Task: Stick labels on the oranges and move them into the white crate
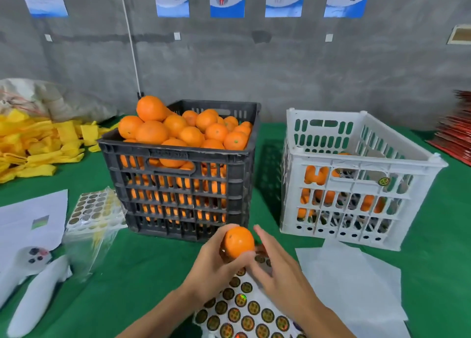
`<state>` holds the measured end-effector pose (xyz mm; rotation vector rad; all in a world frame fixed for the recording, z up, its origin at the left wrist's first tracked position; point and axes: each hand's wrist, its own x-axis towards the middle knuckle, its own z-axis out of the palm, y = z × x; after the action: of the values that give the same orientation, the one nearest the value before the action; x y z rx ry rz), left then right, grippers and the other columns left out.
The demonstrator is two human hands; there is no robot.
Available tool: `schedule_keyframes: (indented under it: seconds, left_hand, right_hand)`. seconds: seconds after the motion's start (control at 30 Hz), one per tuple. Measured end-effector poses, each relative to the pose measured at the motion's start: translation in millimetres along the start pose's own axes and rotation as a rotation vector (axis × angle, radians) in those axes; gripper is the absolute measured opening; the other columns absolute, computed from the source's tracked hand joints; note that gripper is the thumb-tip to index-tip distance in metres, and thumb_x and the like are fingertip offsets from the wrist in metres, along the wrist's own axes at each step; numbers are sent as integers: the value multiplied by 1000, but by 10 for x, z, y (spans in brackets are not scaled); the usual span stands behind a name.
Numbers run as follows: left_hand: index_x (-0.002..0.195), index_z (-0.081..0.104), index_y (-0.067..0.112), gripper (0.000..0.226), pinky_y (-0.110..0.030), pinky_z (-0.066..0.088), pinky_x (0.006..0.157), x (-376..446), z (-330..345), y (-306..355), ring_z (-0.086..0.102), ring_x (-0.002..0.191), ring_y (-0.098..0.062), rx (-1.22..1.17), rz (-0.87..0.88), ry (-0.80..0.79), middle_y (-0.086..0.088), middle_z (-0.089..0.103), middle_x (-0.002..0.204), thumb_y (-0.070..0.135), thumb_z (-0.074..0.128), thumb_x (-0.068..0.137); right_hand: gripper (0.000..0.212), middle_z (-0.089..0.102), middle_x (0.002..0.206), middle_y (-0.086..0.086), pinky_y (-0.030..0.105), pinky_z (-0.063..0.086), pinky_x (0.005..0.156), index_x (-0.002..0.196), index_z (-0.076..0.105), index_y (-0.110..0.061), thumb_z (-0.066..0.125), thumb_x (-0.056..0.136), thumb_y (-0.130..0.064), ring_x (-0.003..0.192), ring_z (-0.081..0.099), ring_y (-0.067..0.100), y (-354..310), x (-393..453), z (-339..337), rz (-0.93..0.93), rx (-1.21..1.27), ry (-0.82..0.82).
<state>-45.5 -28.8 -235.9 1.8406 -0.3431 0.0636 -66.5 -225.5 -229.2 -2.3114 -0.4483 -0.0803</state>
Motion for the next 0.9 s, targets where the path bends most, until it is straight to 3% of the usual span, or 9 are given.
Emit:
schedule_keyframes:
  seconds: [0.1,0.17,0.3,0.4,0.47,0.57,0.67,0.77,0.9]
  left_hand:
    - [127,54,50,61,-19,57,84,-36,-59,-115,71,104,-2,-17,-65,125,24,69,117,76,75,77]
    - [126,55,47,62,-17,56,82,-37,-61,-134,71,103,-2,-33,-77,142,24,70,116,79,72,76]
    - [130,52,44,67,-22,57,85,-26,-5,-116,71,104,-4,-29,-46,141,22,68,118,79,72,76]
    - [135,49,46,65,-21,57,85,-26,12,-114,71,105,-9,-74,-4,162,20,66,120,73,74,81]
    - [141,46,44,65,-28,60,85,-33,23,-140,73,103,-18,-123,-2,129,11,68,120,66,75,86]
    - [141,43,48,62,-34,61,86,-44,69,-183,74,101,-23,-136,-33,39,3,71,116,66,72,89]
    - [134,44,53,51,-24,59,84,-56,113,-201,76,94,-18,-101,-57,21,2,74,106,68,68,91]
    - [133,44,48,48,-26,59,83,-45,114,-232,76,87,-17,-118,-68,44,-3,76,97,67,64,94]
    - [135,43,43,53,-22,57,82,-48,130,-226,76,87,-16,-131,-80,53,-2,77,95,69,63,93]
  right_hand:
    - [55,38,155,-26,26,40,114,155,32,-42,47,104,-53,132,43,-9,95,-24,23,35,-65,-57]
    - [52,37,153,-30,26,33,118,151,43,-40,43,103,-60,137,36,-9,109,-31,-22,-28,-162,-136]
    - [77,21,156,-41,20,21,113,147,43,-51,41,82,-91,140,17,-18,135,-43,-73,-123,-257,-288]
    - [88,13,158,-42,19,15,113,147,41,-54,43,71,-99,137,7,-21,175,-14,-102,-137,-317,-325]
    - [81,25,158,-35,19,20,112,148,46,-49,41,79,-92,135,19,-12,161,42,-114,-177,-398,-253]
    - [69,47,137,-27,17,30,95,144,50,-41,41,89,-81,115,35,-3,123,100,-115,-162,-452,-126]
    - [74,46,133,-30,18,36,98,142,55,-41,45,84,-86,112,34,-8,168,53,-120,-126,-364,-165]
    - [77,40,142,-35,20,33,108,145,55,-39,51,83,-84,124,29,-12,217,-11,-137,-100,-262,-222]
    - [68,41,146,-32,23,35,108,141,60,-38,50,87,-79,125,32,-7,216,-6,-137,-129,-330,-238]
